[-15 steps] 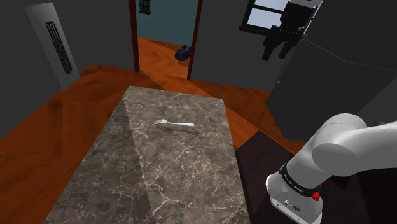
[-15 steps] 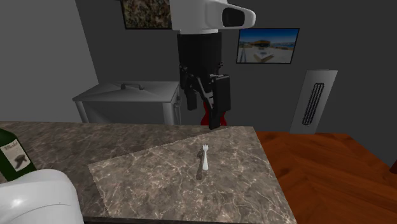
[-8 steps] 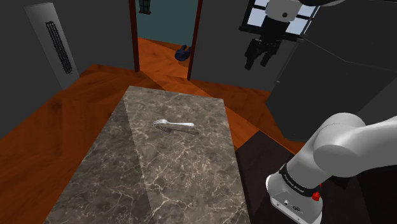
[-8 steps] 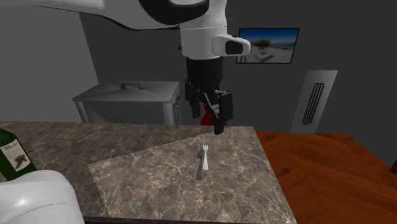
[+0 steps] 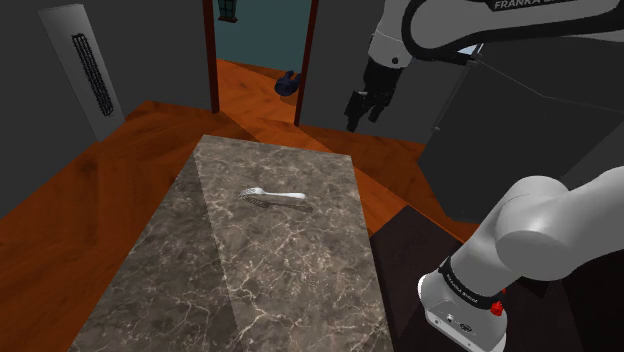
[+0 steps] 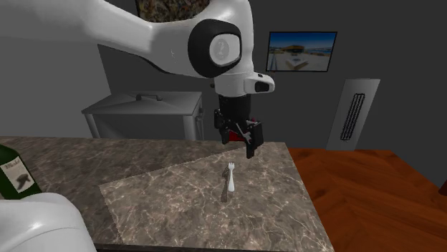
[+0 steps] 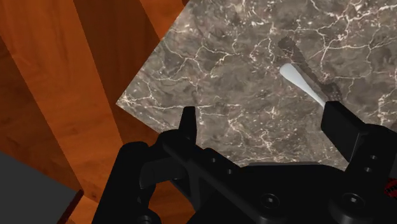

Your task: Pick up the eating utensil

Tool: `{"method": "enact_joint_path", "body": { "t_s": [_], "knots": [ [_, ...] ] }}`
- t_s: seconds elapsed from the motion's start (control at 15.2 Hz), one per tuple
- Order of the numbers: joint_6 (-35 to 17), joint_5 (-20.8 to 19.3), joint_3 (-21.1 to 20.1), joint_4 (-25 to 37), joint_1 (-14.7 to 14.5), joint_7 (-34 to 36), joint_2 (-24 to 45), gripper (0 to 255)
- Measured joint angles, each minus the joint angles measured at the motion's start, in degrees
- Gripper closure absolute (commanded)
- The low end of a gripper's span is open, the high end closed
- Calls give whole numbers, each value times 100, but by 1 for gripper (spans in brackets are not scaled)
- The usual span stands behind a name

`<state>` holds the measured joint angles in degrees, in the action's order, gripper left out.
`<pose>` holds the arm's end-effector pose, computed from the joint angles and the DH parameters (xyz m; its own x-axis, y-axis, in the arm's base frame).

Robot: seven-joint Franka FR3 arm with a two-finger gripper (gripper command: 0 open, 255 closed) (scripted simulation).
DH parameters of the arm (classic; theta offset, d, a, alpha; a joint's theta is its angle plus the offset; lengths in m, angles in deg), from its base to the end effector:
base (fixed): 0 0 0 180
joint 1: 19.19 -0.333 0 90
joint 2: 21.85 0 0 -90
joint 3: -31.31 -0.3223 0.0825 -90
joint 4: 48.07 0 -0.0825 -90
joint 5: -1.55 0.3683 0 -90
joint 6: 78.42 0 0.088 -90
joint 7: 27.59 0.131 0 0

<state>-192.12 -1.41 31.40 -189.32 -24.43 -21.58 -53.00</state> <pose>0.3731 0.0292 0.4773 0.9977 0.0058 0.0670 0.0031 -0.9992 0.0409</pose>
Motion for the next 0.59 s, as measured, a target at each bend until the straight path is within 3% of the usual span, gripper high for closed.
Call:
{"method": "enact_joint_path", "body": {
  "t_s": [0.59],
  "knots": [
    [-1659,-70,-325,107,-343,-130,1643,0]
  ]
}}
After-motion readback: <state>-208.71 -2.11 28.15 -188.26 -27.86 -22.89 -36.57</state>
